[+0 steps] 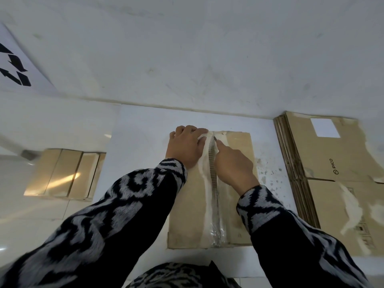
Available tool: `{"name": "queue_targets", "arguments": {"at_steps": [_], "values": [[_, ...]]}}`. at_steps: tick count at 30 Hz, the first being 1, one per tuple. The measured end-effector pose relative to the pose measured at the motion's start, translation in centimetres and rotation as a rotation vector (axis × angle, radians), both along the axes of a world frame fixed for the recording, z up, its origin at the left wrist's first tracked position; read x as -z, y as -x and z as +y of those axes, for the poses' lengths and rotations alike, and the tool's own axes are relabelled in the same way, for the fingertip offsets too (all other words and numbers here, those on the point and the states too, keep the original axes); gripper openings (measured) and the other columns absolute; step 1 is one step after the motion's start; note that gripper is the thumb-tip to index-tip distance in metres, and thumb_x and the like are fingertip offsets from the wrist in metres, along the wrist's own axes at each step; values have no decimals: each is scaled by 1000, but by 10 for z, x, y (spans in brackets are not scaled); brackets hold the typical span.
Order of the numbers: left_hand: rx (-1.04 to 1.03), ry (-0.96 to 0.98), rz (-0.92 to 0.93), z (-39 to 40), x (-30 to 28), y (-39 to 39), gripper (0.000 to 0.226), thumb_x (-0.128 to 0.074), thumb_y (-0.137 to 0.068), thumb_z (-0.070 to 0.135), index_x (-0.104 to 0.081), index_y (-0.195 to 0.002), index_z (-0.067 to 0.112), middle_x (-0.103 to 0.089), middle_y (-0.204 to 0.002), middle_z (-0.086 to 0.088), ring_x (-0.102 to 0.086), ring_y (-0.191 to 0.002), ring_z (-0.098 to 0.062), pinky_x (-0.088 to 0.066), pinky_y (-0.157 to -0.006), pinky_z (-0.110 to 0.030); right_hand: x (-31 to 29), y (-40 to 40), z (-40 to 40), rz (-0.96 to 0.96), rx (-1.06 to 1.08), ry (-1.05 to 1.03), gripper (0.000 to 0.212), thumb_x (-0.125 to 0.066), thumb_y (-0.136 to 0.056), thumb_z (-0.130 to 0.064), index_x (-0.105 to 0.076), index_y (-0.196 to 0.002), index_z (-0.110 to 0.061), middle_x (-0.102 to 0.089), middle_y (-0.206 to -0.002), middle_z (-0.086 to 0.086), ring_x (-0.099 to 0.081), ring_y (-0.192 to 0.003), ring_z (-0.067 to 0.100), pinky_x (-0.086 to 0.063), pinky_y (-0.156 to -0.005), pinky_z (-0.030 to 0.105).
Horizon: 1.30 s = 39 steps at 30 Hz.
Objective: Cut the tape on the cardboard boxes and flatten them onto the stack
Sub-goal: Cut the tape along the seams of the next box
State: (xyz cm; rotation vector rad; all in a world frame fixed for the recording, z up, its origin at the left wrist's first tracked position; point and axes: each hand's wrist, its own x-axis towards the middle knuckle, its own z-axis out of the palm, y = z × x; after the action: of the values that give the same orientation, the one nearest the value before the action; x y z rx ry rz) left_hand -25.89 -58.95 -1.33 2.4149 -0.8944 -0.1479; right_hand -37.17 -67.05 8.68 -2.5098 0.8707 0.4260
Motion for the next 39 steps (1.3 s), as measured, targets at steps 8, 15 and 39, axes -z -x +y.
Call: {"name": "queue_targets", "arguments": {"at_steps": [8,15,39], "values": [[-7,18,-22,1,1,0,34,-43,-99,42,-59,-129,35,-58,-125,7,-43,-121,-21,-35,-104,-39,17,10,-10,-122,131,-10,54,-23,-103,-26,-22,-153,-45,-58,-87,-6,-54,-75,14,-35,-56,29],[-10,27,-17,0,0,0,31,-45,-98,43,-58,-126,34,-58,-125,9,-42,-121,-20,-34,-103,-36,23,6,-13,-142,112,-10,51,-22,-104,-29,-23,-152,-46,-61,-84,-5,-56,-74,15,-38,-57,29],[-10,28,-18,0,2,2,31,-44,-99,41,-58,-126,34,-58,-124,8,-43,-121,-20,-35,-101,-37,6,-8,-1,22,-13,96,50,-32,-95,-17,-39,-143,-29,-57,-93,-2,-53,-81,21,-39,-67,31]]}}
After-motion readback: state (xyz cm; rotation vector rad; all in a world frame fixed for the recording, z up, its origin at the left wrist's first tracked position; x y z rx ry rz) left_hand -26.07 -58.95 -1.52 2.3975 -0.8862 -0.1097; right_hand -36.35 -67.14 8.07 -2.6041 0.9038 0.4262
